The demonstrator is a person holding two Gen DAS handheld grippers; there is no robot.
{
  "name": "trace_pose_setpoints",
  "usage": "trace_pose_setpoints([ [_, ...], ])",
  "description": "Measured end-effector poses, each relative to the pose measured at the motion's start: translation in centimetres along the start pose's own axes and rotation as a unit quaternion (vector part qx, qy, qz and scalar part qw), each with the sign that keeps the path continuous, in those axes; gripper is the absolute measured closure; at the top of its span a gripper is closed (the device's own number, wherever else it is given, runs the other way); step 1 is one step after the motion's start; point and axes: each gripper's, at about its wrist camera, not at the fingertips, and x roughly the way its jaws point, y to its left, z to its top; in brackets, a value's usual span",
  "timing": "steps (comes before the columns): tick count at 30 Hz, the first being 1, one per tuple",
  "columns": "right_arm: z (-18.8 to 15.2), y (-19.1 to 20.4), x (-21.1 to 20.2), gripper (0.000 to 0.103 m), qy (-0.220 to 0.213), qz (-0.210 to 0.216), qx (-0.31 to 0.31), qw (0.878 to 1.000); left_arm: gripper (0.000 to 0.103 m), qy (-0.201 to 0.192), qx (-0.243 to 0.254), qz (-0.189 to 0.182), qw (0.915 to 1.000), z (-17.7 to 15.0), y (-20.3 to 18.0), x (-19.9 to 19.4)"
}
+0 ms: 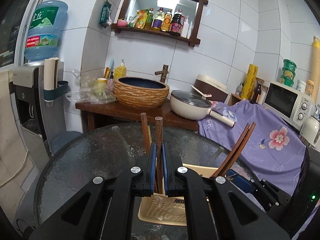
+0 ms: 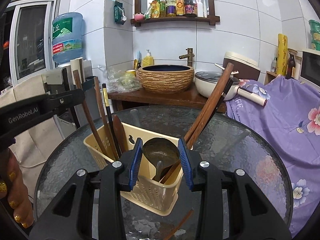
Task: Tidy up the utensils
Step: 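Lower the spoon into the holder and open the right tool while the left tool inserts its chopstick and opens, then move both tools down to the spoon and chopstick lying on the table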
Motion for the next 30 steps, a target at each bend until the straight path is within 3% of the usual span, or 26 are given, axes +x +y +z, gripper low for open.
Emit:
trace_pose_setpoints([
  [2, -0.4, 0.0, -0.1, 0.064, -0.005, -0.003, -0.005, 1.000, 0.097, 0.001, 0.000, 0.000, 1.0000, -0.2, 0.1, 0.1],
  [4, -0.7, 0.1, -0.2, 0.053, -0.008, -0.003, -0.011, 1.000, 0.093, 0.004, 0.004, -0.004, 1.0000, -0.3, 0.0, 0.1],
  [5, -0.8, 0.2, -0.4, 0.049, -0.011, -0.006, -0.014, 1.000, 0.083, 0.008, 0.007, -0.008, 0.9999, -0.4, -0.1, 0.1],
  [6, -0.9, 0.2, -0.7, 0.043, -0.017, -0.008, -0.015, 1.000, 0.066, 0.007, 0.007, -0.011, 0.9999, -0.5, -0.1, -0.1],
  [8, -1.2, 0.2, -1.4, 0.041, -0.031, -0.009, -0.017, 0.999, 0.049, -0.005, 0.004, -0.014, 0.9999, -0.6, -0.1, -0.8],
  [10, -1.4, 0.1, -2.3, 0.038, -0.040, -0.010, -0.020, 0.999, 0.048, -0.016, 0.010, -0.016, 0.9997, -0.7, 0.0, -1.8],
  [13, -2.2, -0.2, -4.0, 0.036, -0.056, -0.013, -0.019, 0.998, 0.035, -0.024, 0.008, -0.013, 0.9996, -1.4, 0.5, -3.1],
  [15, -3.0, -0.6, -5.2, 0.027, -0.062, -0.017, -0.008, 0.998, 0.028, -0.020, -0.002, -0.014, 0.9997, -2.4, 1.2, -3.7],
  [17, -4.0, -1.2, -6.0, 0.026, -0.061, -0.020, 0.008, 0.998, 0.026, -0.008, -0.003, -0.009, 0.9999, -3.4, 1.5, -3.9],
  [22, -7.2, -2.2, -5.7, 0.026, 0.008, -0.023, 0.028, 0.999, 0.025, 0.048, 0.019, -0.006, 0.9986, -7.0, 1.5, -3.9],
  [26, -10.0, -2.9, -3.6, 0.028, 0.101, -0.017, 0.051, 0.993, 0.025, 0.098, 0.046, -0.002, 0.9941, -10.6, 1.0, -3.8],
  [28, -11.4, -3.2, -2.4, 0.039, 0.145, -0.009, 0.065, 0.987, 0.025, 0.123, 0.052, 0.000, 0.9910, -12.1, 0.9, -3.6],
  [30, -12.2, -3.4, -1.3, 0.041, 0.175, -0.005, 0.076, 0.982, 0.025, 0.145, 0.045, -0.002, 0.9883, -13.3, 1.1, -3.3],
])
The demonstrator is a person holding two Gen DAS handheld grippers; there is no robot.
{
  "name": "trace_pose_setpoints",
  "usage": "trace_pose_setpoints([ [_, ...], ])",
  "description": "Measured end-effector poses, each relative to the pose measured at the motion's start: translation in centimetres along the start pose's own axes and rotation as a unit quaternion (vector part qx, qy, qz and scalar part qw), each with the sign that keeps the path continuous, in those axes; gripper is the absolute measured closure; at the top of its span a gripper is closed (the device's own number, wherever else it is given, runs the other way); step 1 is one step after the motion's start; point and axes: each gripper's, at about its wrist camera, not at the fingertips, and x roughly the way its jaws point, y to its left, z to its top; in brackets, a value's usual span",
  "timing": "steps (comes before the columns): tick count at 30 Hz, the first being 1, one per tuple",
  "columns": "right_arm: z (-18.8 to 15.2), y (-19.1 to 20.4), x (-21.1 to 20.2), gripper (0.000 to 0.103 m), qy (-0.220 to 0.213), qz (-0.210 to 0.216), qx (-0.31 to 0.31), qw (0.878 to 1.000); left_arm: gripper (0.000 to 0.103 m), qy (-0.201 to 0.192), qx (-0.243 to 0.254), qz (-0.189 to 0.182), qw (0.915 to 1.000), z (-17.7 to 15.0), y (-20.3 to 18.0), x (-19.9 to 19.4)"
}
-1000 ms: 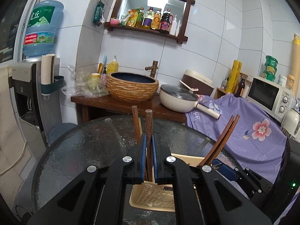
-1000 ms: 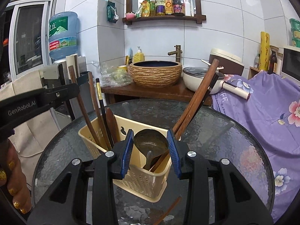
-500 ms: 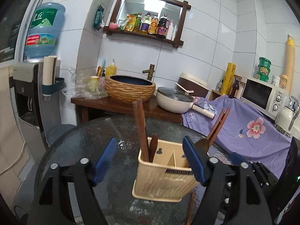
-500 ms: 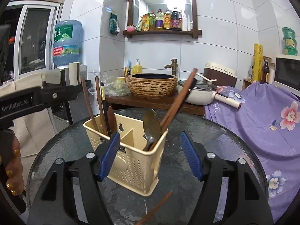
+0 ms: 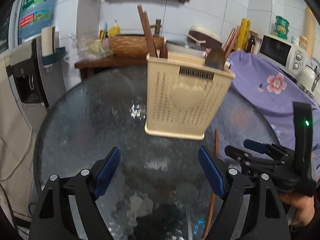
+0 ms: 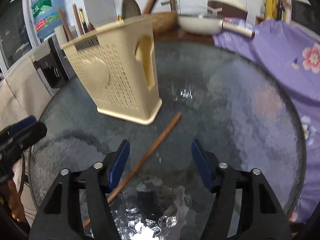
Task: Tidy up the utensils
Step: 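Move both tools down to the spoon and chopstick lying on the table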
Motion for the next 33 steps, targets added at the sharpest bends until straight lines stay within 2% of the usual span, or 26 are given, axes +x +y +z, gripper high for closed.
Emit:
trace_pose_setpoints([
  [3, 0.0, 0.0, 1.4, 0.043, 0.028, 0.000, 0.006, 1.000, 0.025, 0.018, -0.002, -0.005, 0.9998, -1.2, 0.1, 0.5],
  [12, 0.7, 0.8, 4.5, 0.050, 0.064, -0.043, -0.001, 0.997, 0.025, 0.045, 0.000, 0.003, 0.9990, -3.8, -0.1, 1.3],
  [15, 0.8, 0.7, 5.0, 0.051, 0.063, -0.055, -0.003, 0.997, 0.025, 0.049, -0.001, 0.004, 0.9988, -4.1, 0.0, 1.4],
  [17, 0.9, 0.8, 5.2, 0.055, 0.060, -0.061, -0.010, 0.996, 0.025, 0.052, -0.001, 0.005, 0.9986, -4.1, 0.1, 1.4],
  [19, 0.9, 1.0, 5.3, 0.066, 0.057, -0.066, -0.020, 0.996, 0.025, 0.053, -0.003, 0.005, 0.9986, -4.2, 0.1, 1.4],
  [22, 0.5, 1.3, 5.0, 0.077, 0.055, -0.061, -0.031, 0.996, 0.025, 0.054, -0.007, 0.007, 0.9985, -4.3, 0.1, 1.4],
  [25, 0.2, 1.4, 4.6, 0.083, 0.057, -0.048, -0.038, 0.997, 0.025, 0.056, -0.012, 0.007, 0.9983, -4.4, 0.2, 1.4],
  [33, -2.1, 1.1, 2.7, 0.085, 0.059, -0.007, -0.067, 0.996, 0.025, 0.071, -0.014, -0.003, 0.9974, -5.3, 0.2, 1.3],
])
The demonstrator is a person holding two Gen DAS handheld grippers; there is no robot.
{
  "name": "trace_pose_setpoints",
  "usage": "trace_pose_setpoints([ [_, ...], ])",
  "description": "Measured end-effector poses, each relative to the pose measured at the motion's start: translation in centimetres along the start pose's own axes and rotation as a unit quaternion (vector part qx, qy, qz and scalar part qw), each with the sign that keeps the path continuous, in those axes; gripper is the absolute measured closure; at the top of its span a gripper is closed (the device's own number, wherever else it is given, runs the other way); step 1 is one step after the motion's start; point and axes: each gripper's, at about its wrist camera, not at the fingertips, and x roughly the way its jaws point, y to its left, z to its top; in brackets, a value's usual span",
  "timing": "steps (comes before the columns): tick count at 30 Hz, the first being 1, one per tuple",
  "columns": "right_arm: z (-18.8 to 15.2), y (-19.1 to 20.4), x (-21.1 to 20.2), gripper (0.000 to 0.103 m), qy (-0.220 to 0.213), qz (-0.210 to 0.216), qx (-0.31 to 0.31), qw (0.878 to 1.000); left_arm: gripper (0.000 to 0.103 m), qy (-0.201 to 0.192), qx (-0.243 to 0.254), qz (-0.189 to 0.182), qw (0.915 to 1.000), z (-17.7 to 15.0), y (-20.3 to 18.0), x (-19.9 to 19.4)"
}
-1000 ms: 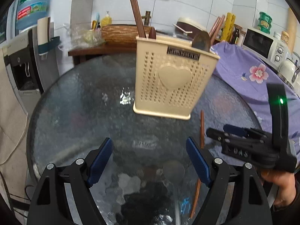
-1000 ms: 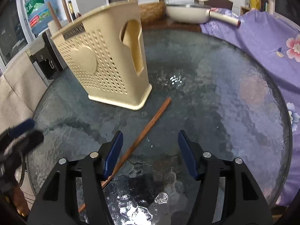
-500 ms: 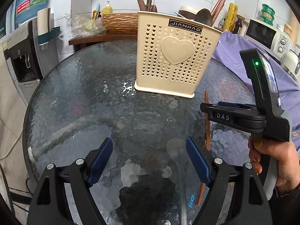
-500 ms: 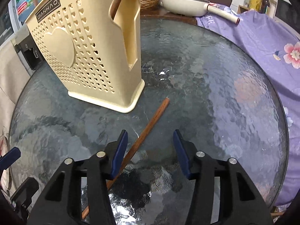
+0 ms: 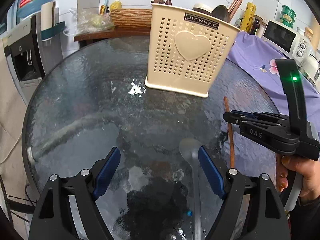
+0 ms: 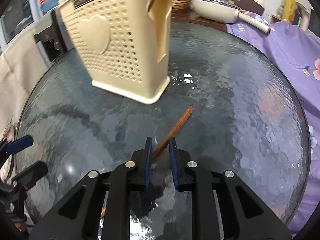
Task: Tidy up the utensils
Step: 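Move both tools down to the spoon and chopstick lying on the table, then grasp the wooden chopstick with the right tool while the left tool grasps the metal spoon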
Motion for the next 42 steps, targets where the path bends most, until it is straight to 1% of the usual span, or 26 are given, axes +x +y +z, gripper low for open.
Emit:
trace_pose_setpoints([
  [3, -0.7, -0.1, -0.7, 0.086, 0.004, 0.013, -0.015, 1.000, 0.025, 0.007, 0.005, -0.005, 1.0000, -0.5, -0.2, -0.2],
  [6, -1.9, 0.6, -1.6, 0.086, 0.011, 0.026, -0.044, 0.999, 0.025, 0.018, 0.016, -0.017, 0.9996, -0.9, -0.9, 0.0],
  [9, -2.6, 1.3, -2.3, 0.086, 0.014, 0.029, -0.066, 0.997, 0.025, 0.022, 0.029, -0.014, 0.9993, -1.0, -1.8, 0.4],
  [13, -2.9, 0.9, -2.6, 0.086, 0.016, 0.026, -0.069, 0.997, 0.025, 0.032, 0.049, -0.011, 0.9982, -0.9, -3.2, 1.3],
  [15, -3.0, 0.4, -2.7, 0.086, 0.018, 0.033, -0.059, 0.998, 0.025, 0.034, 0.063, 0.001, 0.9974, -0.8, -3.8, 1.9],
  [17, -3.1, -0.1, -2.9, 0.085, 0.019, 0.041, -0.040, 0.998, 0.027, 0.040, 0.067, 0.003, 0.9970, -0.6, -4.1, 2.4],
  [19, -3.0, -0.4, -2.8, 0.084, 0.020, 0.045, -0.028, 0.998, 0.029, 0.047, 0.071, 0.004, 0.9964, -0.3, -4.3, 2.9],
  [21, -3.1, -0.6, -2.9, 0.083, 0.021, 0.045, -0.016, 0.999, 0.035, 0.048, 0.081, 0.012, 0.9955, -0.1, -4.6, 3.2],
  [24, -2.7, -1.3, -2.8, 0.082, 0.019, 0.047, 0.010, 0.999, 0.039, 0.051, 0.092, 0.024, 0.9942, 0.2, -5.1, 3.6],
  [26, -2.4, -2.0, -2.8, 0.069, 0.019, 0.045, 0.030, 0.998, 0.041, 0.053, 0.094, 0.028, 0.9937, 0.4, -5.3, 3.8],
  [27, -2.3, -2.3, -2.8, 0.059, 0.019, 0.042, 0.037, 0.998, 0.043, 0.054, 0.094, 0.028, 0.9937, 0.5, -5.3, 3.8],
  [28, -2.2, -2.6, -2.9, 0.058, 0.016, 0.038, 0.047, 0.998, 0.046, 0.054, 0.094, 0.030, 0.9937, 0.7, -5.3, 3.9],
  [29, -2.2, -2.7, -3.0, 0.058, 0.015, 0.033, 0.053, 0.998, 0.050, 0.054, 0.094, 0.031, 0.9937, 0.8, -5.3, 4.0],
  [30, -2.0, -2.8, -3.1, 0.058, 0.015, 0.028, 0.055, 0.998, 0.055, 0.055, 0.094, 0.031, 0.9936, 1.0, -5.4, 4.0],
  [33, -1.8, -2.8, -3.0, 0.058, 0.016, 0.020, 0.060, 0.998, 0.064, 0.058, 0.093, 0.030, 0.9935, 1.3, -5.6, 4.1],
  [35, -1.5, -2.5, -2.9, 0.058, 0.020, 0.016, 0.060, 0.998, 0.068, 0.058, 0.094, 0.031, 0.9935, 1.5, -5.7, 4.2],
  [40, -1.1, -1.3, -1.8, 0.060, 0.034, 0.004, 0.052, 0.998, 0.068, 0.061, 0.096, 0.029, 0.9931, 1.7, -5.7, 4.3],
  [42, -1.0, -0.8, -1.6, 0.061, 0.035, -0.008, 0.048, 0.998, 0.068, 0.064, 0.094, 0.025, 0.9932, 1.9, -5.7, 4.3],
])
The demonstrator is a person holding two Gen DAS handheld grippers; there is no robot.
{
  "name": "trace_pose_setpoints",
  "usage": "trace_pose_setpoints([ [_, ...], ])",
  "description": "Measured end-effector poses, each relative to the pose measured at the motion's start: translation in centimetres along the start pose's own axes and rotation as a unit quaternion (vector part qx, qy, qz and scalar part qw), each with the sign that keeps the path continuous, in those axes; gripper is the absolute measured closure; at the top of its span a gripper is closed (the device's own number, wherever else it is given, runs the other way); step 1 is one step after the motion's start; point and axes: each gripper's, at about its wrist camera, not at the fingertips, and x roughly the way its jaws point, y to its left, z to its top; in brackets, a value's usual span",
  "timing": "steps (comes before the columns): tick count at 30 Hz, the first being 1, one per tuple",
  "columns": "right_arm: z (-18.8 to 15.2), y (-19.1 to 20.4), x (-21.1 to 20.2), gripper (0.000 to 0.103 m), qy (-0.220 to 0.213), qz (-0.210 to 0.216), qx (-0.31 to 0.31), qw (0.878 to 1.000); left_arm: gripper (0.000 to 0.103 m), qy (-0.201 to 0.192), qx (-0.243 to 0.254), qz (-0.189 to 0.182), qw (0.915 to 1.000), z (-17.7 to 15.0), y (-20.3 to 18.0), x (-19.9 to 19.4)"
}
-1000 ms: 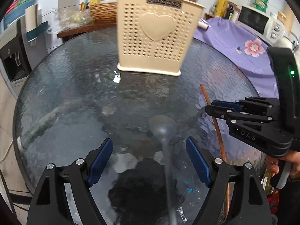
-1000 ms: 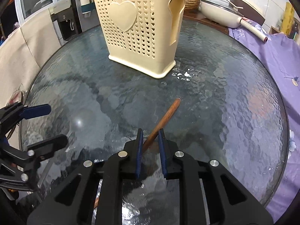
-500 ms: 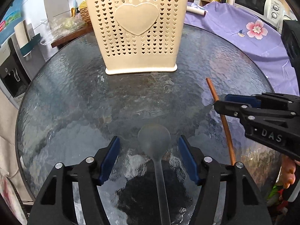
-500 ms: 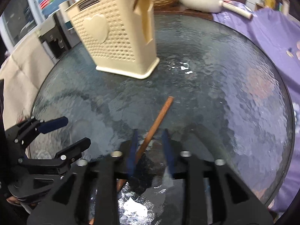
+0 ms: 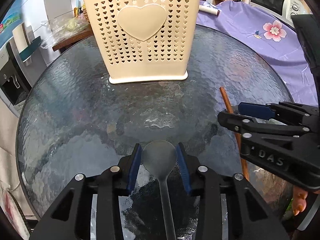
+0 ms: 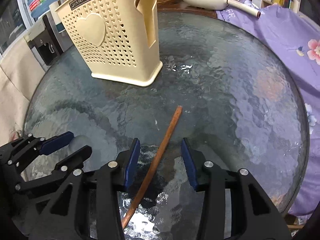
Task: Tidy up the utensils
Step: 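Grasp the wooden chopstick with the right tool while the left tool grasps the metal spoon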
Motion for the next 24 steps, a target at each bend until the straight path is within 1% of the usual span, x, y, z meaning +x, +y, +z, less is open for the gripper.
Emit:
trace_pose_setpoints([
  [4, 0.3, 0.5, 0.4, 0.070, 0.002, -0.015, -0.008, 1.000, 0.068, 0.004, -0.006, -0.010, 0.9999, 0.1, 0.6, 0.0],
  [9, 0.2, 1.0, 0.5, 0.080, 0.000, -0.030, -0.022, 0.999, 0.067, 0.006, -0.003, -0.009, 0.9999, 0.1, 0.7, 0.0],
  [15, 0.2, 1.3, 0.4, 0.089, 0.000, -0.032, -0.026, 0.999, 0.067, 0.010, -0.003, -0.012, 0.9999, 0.1, 0.4, 0.0],
  [21, 0.0, 1.5, 0.4, 0.090, -0.005, -0.031, -0.029, 0.999, 0.068, 0.007, -0.006, -0.012, 0.9999, 0.0, 0.3, 0.1],
  [24, 0.1, 1.1, 0.5, 0.092, -0.008, -0.023, -0.021, 0.999, 0.068, 0.006, -0.014, -0.017, 0.9997, 0.1, 0.5, 0.1],
])
